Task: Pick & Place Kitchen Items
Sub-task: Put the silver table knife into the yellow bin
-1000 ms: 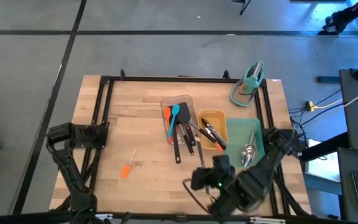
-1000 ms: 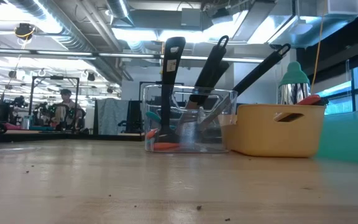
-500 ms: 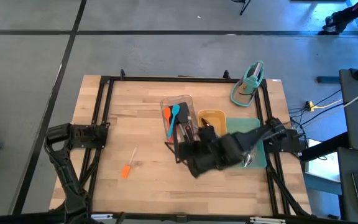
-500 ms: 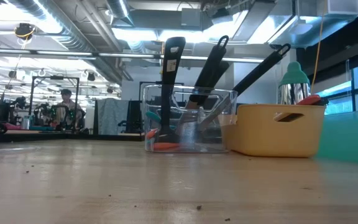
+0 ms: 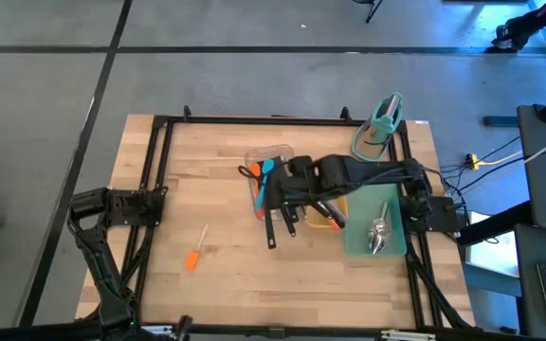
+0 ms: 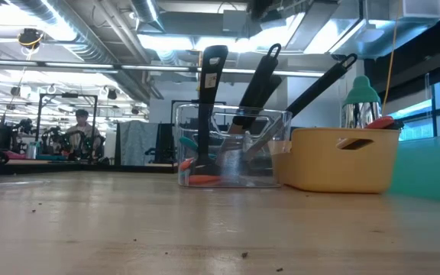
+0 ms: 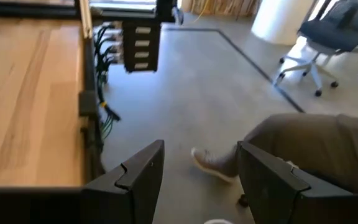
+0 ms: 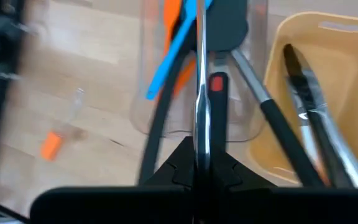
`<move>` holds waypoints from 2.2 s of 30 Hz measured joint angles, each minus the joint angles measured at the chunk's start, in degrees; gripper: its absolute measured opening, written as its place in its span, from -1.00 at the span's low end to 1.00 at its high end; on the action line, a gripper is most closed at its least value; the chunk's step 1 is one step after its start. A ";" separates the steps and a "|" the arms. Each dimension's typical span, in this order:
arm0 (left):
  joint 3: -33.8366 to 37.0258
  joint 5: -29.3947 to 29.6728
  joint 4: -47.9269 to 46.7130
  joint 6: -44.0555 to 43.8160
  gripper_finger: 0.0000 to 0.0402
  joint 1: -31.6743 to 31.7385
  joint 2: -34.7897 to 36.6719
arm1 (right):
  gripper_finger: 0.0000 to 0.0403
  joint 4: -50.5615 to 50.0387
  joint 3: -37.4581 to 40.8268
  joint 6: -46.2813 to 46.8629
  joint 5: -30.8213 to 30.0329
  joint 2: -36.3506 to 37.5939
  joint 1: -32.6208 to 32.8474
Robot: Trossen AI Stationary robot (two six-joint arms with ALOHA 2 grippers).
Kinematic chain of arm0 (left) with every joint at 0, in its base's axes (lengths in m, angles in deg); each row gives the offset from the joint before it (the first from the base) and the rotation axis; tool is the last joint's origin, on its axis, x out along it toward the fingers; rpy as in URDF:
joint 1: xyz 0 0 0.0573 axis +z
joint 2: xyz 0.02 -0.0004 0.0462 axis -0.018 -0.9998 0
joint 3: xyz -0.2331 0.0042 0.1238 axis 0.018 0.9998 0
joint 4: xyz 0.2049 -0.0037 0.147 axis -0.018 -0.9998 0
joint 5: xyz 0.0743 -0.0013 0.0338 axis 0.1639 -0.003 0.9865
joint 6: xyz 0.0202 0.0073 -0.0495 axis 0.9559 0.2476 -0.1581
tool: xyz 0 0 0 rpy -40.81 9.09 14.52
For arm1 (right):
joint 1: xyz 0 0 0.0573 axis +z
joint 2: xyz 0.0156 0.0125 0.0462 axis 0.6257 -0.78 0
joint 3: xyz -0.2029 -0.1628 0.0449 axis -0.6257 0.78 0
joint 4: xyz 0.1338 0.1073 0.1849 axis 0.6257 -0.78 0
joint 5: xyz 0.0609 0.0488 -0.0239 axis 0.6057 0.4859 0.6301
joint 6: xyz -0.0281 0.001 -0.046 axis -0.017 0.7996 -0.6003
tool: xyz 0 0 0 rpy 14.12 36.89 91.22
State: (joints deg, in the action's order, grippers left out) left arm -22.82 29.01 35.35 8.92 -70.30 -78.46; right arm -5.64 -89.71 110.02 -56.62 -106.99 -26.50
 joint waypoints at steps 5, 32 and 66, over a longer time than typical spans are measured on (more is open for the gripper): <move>0.02 2.59 -4.64 -3.61 -0.03 -0.34 0.00 | -0.96 0.15 11.83 -0.69 2.38 6.11 -2.14; 0.07 9.11 -10.33 -8.84 -0.02 2.52 0.00 | -0.96 30.95 70.86 4.72 7.00 36.28 -2.10; 0.09 11.28 -10.23 -12.64 -0.02 -0.28 0.04 | -0.80 41.29 70.85 -0.15 14.88 24.50 -5.47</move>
State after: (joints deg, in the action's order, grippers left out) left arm -22.73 40.28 25.12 -3.72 -70.58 -78.42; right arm 35.65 -18.86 109.87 -41.74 -82.49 -31.97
